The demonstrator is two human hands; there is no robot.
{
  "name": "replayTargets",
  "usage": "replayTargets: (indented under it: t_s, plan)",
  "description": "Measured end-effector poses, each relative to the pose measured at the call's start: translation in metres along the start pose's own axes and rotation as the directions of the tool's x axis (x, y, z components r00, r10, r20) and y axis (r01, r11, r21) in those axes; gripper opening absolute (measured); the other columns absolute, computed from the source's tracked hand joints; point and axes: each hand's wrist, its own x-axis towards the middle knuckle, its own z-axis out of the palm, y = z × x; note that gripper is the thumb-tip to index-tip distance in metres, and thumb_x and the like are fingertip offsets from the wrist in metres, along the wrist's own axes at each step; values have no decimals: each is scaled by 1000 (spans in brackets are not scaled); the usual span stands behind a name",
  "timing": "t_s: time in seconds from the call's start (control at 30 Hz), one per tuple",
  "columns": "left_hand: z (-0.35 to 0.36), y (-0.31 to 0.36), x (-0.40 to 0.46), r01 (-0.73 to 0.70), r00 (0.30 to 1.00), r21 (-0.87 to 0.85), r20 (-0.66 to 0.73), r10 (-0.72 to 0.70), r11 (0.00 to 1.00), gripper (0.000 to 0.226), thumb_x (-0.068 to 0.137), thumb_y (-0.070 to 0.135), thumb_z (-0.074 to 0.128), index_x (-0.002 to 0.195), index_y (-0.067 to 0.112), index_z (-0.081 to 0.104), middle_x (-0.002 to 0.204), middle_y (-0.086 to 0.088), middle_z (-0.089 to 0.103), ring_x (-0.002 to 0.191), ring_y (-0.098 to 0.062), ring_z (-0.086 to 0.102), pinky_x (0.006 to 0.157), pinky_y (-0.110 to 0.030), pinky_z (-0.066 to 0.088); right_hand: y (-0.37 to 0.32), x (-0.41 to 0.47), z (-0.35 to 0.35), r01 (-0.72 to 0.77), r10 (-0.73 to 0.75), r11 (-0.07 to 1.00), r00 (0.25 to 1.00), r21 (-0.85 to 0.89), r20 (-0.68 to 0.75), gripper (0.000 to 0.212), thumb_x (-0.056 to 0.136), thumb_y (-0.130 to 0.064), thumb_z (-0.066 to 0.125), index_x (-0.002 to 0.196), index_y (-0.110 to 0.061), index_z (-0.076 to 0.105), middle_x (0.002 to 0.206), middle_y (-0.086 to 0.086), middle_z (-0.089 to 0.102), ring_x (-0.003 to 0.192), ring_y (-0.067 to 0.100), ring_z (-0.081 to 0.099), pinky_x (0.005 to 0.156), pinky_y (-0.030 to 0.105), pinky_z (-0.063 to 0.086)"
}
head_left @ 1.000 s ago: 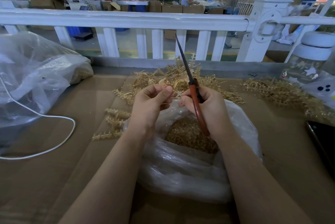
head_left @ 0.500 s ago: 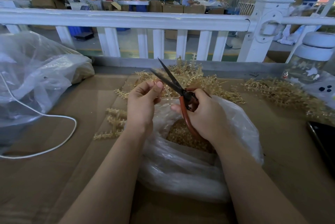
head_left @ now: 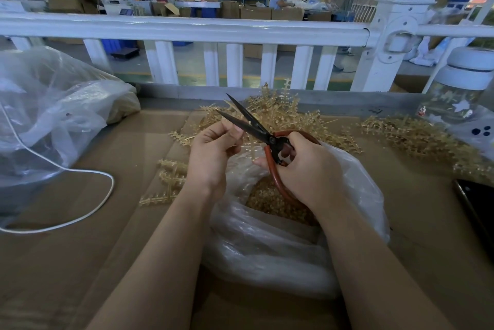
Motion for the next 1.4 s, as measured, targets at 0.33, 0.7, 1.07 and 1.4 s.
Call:
replayTargets:
  t_s: [0.33, 0.7, 1.07, 1.4]
  plan:
    - [1, 3, -1, 24, 999, -30, 25, -23, 999, 33, 94, 2, 54, 68, 18, 66, 66, 0, 50, 64, -11, 43, 63, -19, 41, -1, 0, -3, 14, -13, 1000, 999, 9, -30, 78, 67, -92, 35, 87, -23, 65, 73, -13, 65, 66, 7, 60, 58, 24, 50]
    - [4, 1, -1, -40, 999, 47, -13, 41, 998, 28, 94, -4, 53, 75, 13, 65, 65, 5, 58, 65, -11, 45, 63, -19, 42, 0, -2, -5, 34, -37, 998, 998, -54, -51, 63, 73, -86, 49, 85, -25, 62, 72, -15, 63, 64, 5, 58, 53, 19, 43]
    - [3, -1, 0, -66, 997, 47, -42, 68, 997, 21, 92, -6, 54, 82, 7, 68, 67, 1, 57, 65, -11, 44, 63, -22, 40, -3, -1, -5, 31, -33, 998, 999, -47, -31, 60, 75, -82, 50, 94, -26, 63, 80, -16, 65, 71, 6, 59, 58, 20, 47]
    - [0, -2, 0, -78, 997, 54, 27, 77, 995, 12, 93, -6, 52, 90, -5, 63, 67, 3, 59, 65, -10, 47, 65, -21, 41, -2, -2, -5, 47, -47, 999, 997, -4, -57, 62, 77, -79, 48, 91, -21, 66, 75, -13, 64, 66, 7, 59, 59, 26, 53]
